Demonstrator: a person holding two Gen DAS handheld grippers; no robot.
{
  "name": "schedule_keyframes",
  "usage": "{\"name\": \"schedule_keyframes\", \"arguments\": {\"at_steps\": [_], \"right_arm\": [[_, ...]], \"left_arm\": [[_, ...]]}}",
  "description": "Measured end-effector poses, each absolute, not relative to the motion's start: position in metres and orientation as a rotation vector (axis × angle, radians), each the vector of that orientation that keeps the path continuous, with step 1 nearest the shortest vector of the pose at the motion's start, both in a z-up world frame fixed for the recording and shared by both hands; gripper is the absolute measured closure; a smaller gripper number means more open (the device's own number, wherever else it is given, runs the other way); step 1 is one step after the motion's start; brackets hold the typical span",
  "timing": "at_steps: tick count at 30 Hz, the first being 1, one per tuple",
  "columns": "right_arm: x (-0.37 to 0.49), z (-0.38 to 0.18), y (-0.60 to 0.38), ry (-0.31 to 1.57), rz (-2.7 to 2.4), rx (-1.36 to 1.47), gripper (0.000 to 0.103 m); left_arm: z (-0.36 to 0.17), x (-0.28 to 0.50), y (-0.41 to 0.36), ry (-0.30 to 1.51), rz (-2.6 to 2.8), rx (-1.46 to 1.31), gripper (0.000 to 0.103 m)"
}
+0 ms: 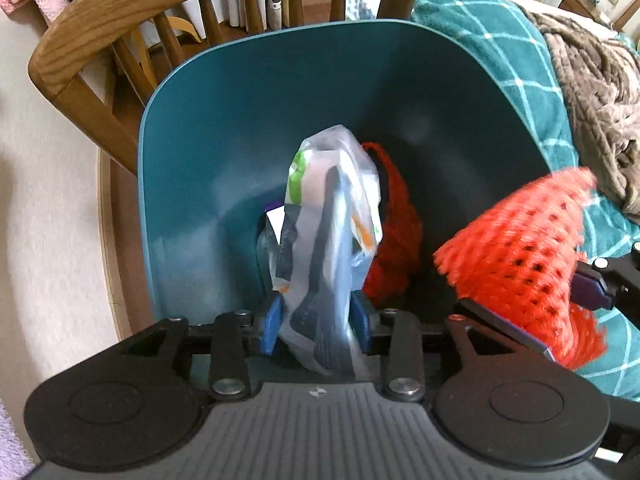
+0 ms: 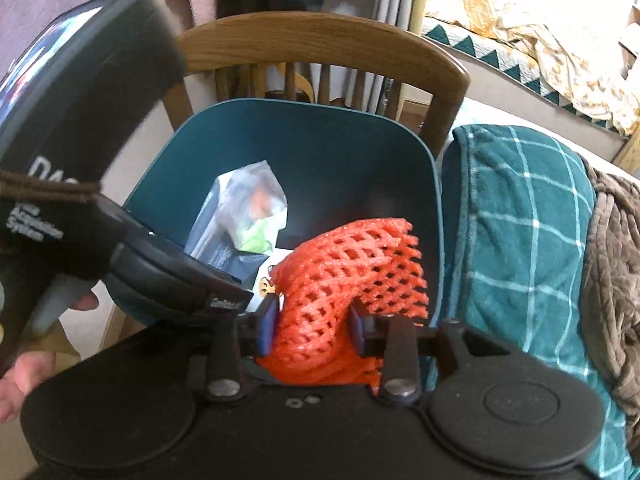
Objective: Collect trash
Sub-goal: 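Open both tools inside the wastebasket to drop the wrapper and foam net, then withdraw both tools up and away from the wastebasket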
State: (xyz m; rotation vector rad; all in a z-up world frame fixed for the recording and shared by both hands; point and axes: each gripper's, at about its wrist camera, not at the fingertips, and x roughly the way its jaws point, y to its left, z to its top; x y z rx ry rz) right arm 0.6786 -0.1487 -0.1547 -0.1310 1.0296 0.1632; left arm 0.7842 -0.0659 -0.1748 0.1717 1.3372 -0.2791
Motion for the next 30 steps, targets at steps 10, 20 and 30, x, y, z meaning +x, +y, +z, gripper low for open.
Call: {"name": "schedule_keyframes", "arguments": {"at_steps": [10,20,30], "right_arm": [[0.661,-0.136,-0.166,0.975,0.155,-0.088,0.031],[0.628,-0.109,-0.179,0.906,0.169,-0.080,0.024],[0.627,-0.113,-0.181,0.904,0.165,-0.072,0.023]], "left_arm": [[-0.150,0.769,-0.052,1.278,-0.272,0.164,0.043],[-0.125,0.747,-0.043,1.203,-0.251,0.171,0.037],[-0.106,0.727,-0.036,1.139,-0.255,0.177,0.037]]}}
